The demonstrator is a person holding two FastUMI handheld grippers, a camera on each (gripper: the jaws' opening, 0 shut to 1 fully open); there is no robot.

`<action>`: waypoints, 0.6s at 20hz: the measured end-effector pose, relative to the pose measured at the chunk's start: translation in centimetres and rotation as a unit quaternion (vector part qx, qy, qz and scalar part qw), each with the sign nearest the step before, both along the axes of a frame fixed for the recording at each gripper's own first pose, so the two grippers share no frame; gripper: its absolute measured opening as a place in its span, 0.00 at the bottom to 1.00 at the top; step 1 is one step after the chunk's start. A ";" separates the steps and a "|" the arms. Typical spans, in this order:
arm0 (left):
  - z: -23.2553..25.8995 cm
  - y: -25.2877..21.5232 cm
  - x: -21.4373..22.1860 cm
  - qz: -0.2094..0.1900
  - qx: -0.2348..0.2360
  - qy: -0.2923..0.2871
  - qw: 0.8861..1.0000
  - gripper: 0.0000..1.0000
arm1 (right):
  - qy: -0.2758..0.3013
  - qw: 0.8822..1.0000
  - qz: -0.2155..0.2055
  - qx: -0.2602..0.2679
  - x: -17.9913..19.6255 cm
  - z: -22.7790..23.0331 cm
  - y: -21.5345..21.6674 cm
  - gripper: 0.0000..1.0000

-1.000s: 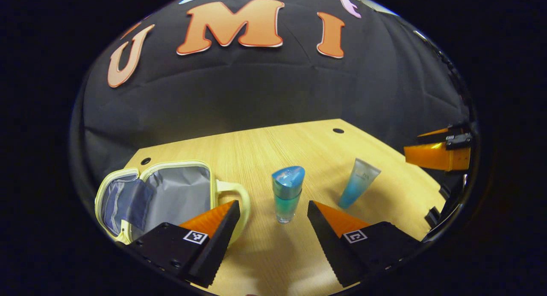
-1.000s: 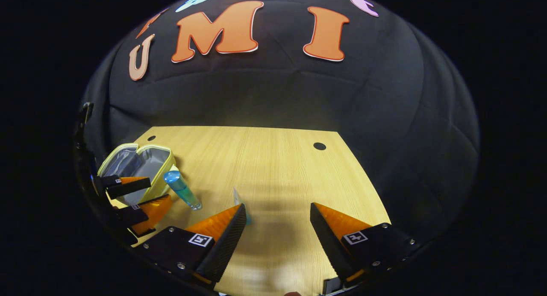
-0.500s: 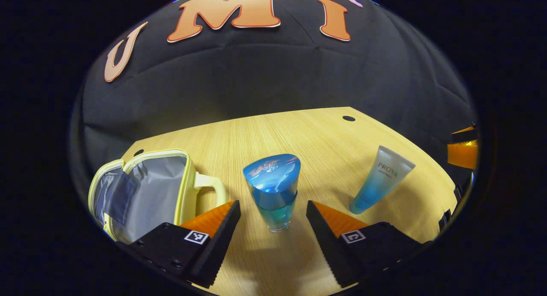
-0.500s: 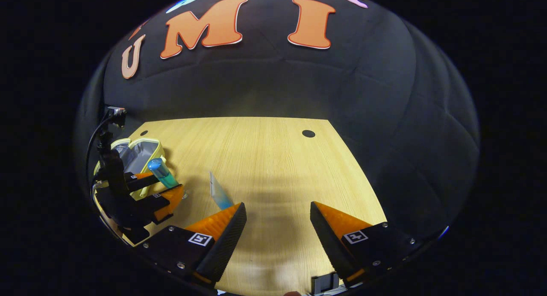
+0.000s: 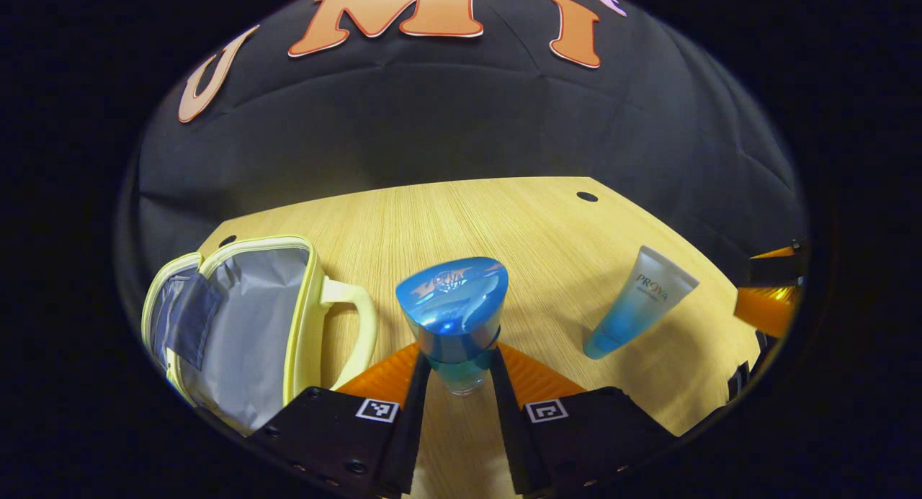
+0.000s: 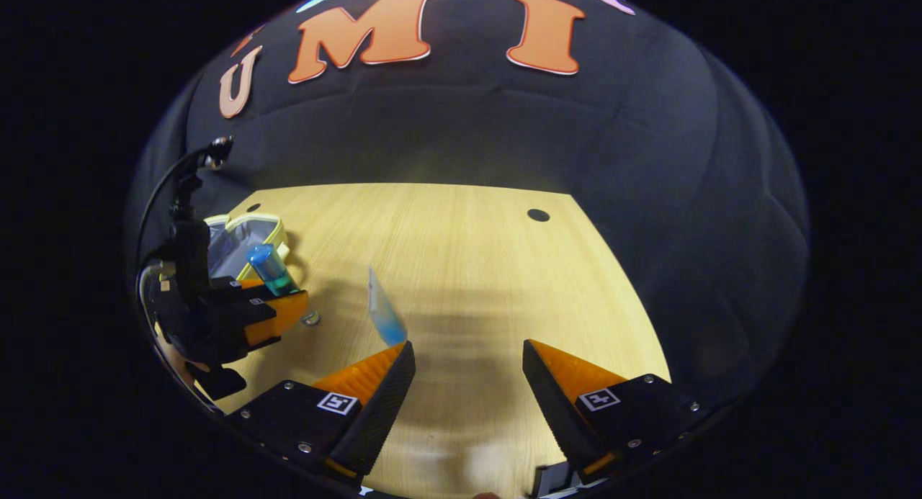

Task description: First open the suitcase, pack the skin care products into it, and then close the suitcase.

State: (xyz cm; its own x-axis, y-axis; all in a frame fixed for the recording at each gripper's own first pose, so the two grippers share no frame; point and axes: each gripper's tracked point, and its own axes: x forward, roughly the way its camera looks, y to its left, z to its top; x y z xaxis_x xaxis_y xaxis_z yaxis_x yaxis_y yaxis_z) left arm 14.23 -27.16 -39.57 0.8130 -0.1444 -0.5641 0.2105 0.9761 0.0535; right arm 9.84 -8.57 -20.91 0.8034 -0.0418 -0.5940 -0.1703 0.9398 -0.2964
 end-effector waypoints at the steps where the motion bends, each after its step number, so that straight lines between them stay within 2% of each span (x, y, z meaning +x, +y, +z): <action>1: 0.2 0.1 -0.3 -0.003 0.002 0.002 1.000 0.49 | 0.009 1.000 0.009 0.006 0.1 -0.8 0.7 0.96; 7: 3.6 0.2 -2.1 -0.007 -0.015 0.009 1.000 0.49 | 0.054 0.997 0.051 0.027 2.3 -5.3 4.4 0.95; 12: 7.7 1.8 -3.9 -0.004 -0.028 0.009 1.000 0.49 | 0.085 0.993 0.069 0.038 3.6 -8.4 5.9 0.79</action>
